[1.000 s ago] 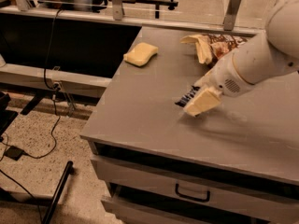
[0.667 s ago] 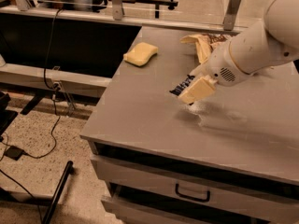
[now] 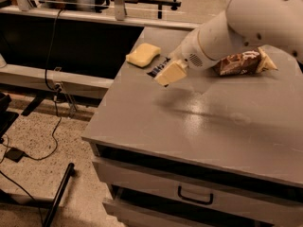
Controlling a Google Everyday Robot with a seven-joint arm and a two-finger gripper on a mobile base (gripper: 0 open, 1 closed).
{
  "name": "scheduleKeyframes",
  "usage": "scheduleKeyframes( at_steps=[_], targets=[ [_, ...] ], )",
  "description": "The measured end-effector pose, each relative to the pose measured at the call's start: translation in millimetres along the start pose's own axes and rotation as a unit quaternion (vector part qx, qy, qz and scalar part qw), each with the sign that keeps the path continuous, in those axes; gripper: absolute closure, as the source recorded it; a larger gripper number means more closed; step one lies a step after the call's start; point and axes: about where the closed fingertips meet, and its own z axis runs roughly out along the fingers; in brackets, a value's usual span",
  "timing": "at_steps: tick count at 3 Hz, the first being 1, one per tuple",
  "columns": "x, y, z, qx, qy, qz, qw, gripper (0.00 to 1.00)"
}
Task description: Move rxbar blueberry near sponge
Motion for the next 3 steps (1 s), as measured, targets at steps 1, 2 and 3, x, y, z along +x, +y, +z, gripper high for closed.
scheduleKeyframes(
  at_steps=[1,2,3],
  targets=[
    [-21,-9,21,0.007,-0.017,0.002,0.9998,1.00],
    [-40,-9,40,0.016,-0.021,-0.008,0.9996,1.00],
    [-50,-14,64,0.027,-0.016,-0.011,0.9995,1.00]
  ],
)
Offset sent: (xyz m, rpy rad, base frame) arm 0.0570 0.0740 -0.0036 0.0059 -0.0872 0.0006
